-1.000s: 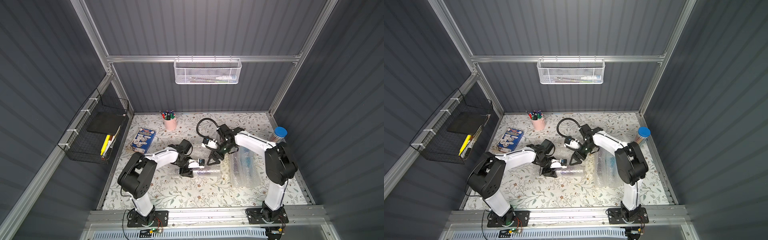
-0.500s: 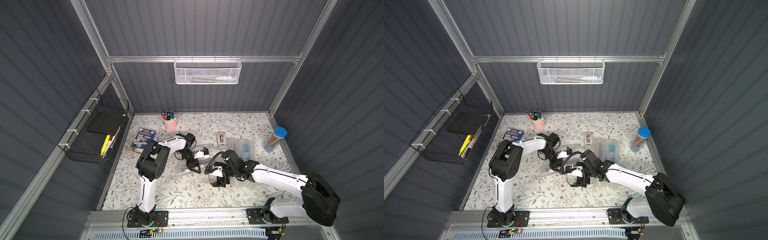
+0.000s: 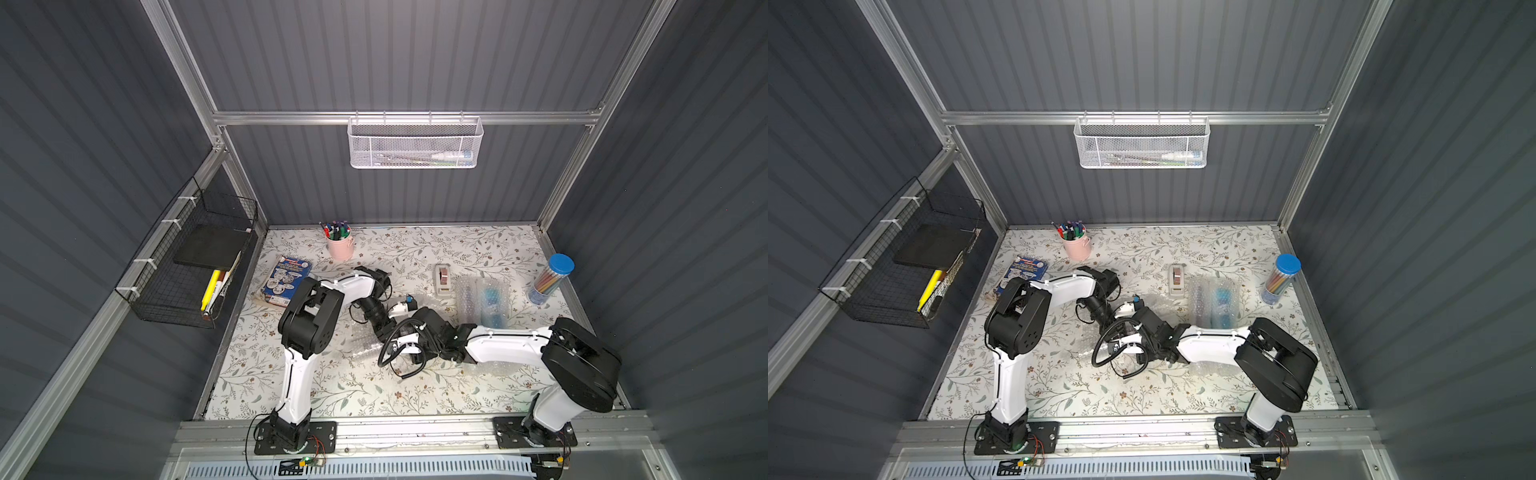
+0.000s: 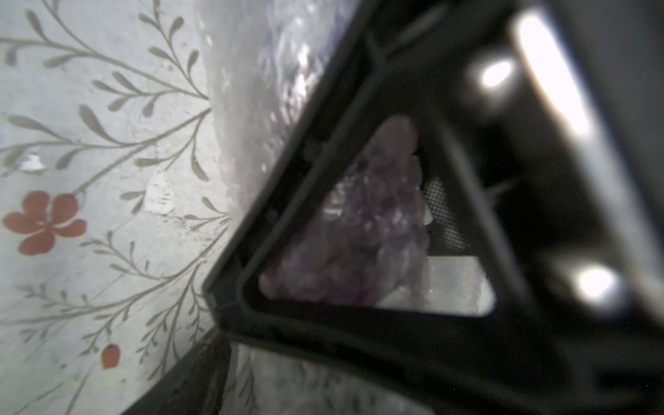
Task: Wrap wine bottles in bubble wrap
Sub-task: Wrap the bubble wrap at the center of the board.
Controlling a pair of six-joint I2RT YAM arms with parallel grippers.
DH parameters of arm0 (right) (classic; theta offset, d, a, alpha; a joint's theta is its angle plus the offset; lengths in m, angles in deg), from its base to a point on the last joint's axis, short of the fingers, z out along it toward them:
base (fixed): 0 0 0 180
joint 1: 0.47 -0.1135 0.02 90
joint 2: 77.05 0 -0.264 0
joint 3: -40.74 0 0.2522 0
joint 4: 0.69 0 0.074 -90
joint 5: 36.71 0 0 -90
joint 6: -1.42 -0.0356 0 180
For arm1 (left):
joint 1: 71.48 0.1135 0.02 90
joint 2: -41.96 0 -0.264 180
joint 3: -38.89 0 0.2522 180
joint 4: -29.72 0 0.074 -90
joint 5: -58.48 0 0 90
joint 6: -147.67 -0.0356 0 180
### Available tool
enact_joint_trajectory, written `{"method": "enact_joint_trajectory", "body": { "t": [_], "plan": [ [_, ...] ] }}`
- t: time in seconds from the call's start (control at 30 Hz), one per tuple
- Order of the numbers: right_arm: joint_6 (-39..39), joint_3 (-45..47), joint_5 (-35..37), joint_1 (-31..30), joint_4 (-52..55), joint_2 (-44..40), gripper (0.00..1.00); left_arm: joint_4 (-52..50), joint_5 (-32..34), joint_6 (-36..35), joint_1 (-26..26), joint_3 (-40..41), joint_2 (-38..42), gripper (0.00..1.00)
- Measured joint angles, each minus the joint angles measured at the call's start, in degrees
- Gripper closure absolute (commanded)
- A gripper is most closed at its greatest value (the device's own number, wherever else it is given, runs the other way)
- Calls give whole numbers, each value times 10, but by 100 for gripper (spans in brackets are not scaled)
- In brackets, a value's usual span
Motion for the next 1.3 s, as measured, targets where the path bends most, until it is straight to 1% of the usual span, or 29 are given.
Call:
{"method": "enact_joint_trajectory", "body": {
  "t": [0.03, 0.07, 0.1, 0.13, 0.17, 0.23, 0.27, 0.3, 0.33, 0.43, 0.53, 0.63, 0.77, 0.87, 1.0, 1.13, 1.2, 1.23, 1.3],
  "plan": [
    [3, -2, 7, -3, -1, 4, 30, 0, 0, 0, 0, 1, 0, 41],
    [5, -3, 14, -5, -1, 7, 35, -2, 0, -1, 0, 3, 0, 37],
    [5, -5, 18, -7, 0, 9, 42, -7, -2, -4, 0, 3, 0, 35],
    [8, -6, 21, -8, 3, 10, 47, -9, -4, -9, 0, 3, 1, 33],
    [5, -7, 24, -10, 10, 13, 49, -10, -5, -13, 0, 3, 4, 31],
    [5, -7, 28, -14, 11, 14, 50, -11, -4, -26, 2, 3, 8, 24],
    [5, -7, 28, -15, 11, 14, 52, -12, -4, -32, 5, 3, 12, 19],
    [4, -7, 26, -16, 13, 14, 53, -11, -4, -37, 7, 3, 17, 9],
    [2, -8, 26, -17, 15, 14, 53, -9, -2, -43, 9, 3, 24, 1],
    [-14, -15, 5, -18, 31, 14, 53, 10, 15, -45, 14, 9, 61, 1],
    [-36, -30, -38, -8, 64, 14, 51, 46, 68, -35, 15, 44, 142, 1],
    [-70, -57, -108, 17, 115, 19, 51, 80, 139, -1, 18, 77, 234, 1],
    [-109, -125, -209, 59, 201, 64, 49, 138, 246, 55, 23, 137, 359, 0],
    [-131, -178, -284, 85, 261, 108, 49, 142, 290, 86, 29, 184, 437, 1],
    [-147, -246, -388, 111, 337, 169, 48, 114, 300, 95, 31, 235, 507, 1],
    [-150, -294, -463, 123, 403, 218, 46, 94, 302, 92, 31, 290, 571, 0],
    [-151, -319, -493, 128, 437, 242, 45, 92, 288, 81, 29, 308, 605, 0],
    [-152, -332, -509, 131, 454, 255, 45, 98, 281, 76, 21, 315, 620, 1],
    [-154, -347, -533, 137, 472, 271, 44, 128, 280, 67, -23, 328, 638, 0]
  ]
}}
